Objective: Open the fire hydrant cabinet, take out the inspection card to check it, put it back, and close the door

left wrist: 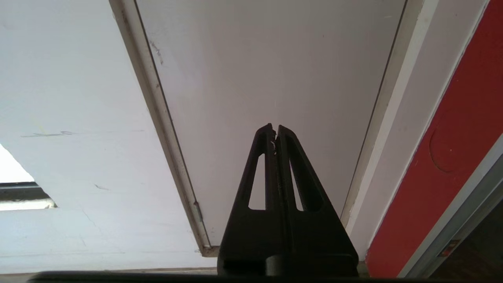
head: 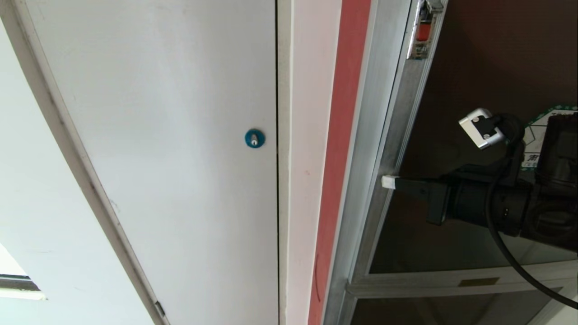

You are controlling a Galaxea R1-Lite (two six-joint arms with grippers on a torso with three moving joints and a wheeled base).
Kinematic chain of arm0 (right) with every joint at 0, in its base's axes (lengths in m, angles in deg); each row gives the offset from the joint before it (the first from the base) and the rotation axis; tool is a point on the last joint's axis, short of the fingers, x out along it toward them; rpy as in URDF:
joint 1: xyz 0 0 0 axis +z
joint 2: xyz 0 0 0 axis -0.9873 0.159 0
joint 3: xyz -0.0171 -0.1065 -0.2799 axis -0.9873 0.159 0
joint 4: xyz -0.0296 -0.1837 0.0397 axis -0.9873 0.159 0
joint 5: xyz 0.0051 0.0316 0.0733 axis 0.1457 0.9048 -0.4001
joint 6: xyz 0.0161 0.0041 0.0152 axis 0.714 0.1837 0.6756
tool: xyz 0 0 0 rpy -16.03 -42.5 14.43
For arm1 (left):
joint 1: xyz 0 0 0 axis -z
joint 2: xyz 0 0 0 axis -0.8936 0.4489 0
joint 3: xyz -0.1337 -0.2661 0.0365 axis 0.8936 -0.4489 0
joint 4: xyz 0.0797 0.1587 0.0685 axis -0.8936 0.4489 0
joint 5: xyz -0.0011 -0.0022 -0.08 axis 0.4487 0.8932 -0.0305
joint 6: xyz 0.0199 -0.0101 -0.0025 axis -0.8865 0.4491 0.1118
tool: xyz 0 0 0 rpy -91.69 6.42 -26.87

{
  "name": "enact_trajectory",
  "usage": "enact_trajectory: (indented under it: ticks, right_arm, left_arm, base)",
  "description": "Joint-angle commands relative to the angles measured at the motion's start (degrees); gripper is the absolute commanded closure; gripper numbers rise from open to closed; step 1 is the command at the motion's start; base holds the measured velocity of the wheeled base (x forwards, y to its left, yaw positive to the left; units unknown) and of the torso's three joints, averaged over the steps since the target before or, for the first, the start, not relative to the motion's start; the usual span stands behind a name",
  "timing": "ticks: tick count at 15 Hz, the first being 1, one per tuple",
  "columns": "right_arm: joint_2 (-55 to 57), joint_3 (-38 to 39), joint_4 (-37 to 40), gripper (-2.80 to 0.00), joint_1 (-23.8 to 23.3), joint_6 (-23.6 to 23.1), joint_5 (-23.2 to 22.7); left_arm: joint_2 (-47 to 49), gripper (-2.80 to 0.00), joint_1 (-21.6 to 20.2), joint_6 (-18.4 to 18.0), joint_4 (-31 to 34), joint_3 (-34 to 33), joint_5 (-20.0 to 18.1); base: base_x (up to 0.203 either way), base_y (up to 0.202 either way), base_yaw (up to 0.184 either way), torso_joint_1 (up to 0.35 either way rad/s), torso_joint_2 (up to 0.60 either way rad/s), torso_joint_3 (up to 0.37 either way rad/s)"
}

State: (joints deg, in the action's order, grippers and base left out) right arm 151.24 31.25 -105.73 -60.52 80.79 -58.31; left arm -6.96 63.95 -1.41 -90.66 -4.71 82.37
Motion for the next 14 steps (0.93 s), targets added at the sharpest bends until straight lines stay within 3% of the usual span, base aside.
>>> enact_trajectory:
  ticks: [1, 6, 11, 14]
  right_arm:
    - [2.38, -0.77, -2.28, 0.0, -0.12, 0.05, 1.24]
    - [4.47, -0.77, -7.09, 0.0, -0.03, -0.02, 6.69]
    - [3.86, -0.37, -7.68, 0.0, 0.26, 0.06, 7.01]
    - [0.81, 2.3, -7.68, 0.0, 3.36, 0.19, 7.01]
  left_arm:
    - [0.01, 0.0, -0.01, -0.02, -0.05, -0.7, -0.02]
    - [-0.02, 0.0, -0.01, -0.02, -0.05, -0.7, -0.02]
    - [-0.02, 0.0, -0.01, -0.02, -0.05, -0.7, -0.02]
    - [-0.02, 0.0, -0.01, -0.02, -0.05, -0.7, -0.02]
  base:
    - [0.0, 0.0, 0.0, 0.0, 0.0, 0.0]
    - [0.0, 0.0, 0.0, 0.0, 0.0, 0.0]
    - [0.0, 0.0, 0.0, 0.0, 0.0, 0.0]
    - [0.0, 0.0, 0.0, 0.0, 0.0, 0.0]
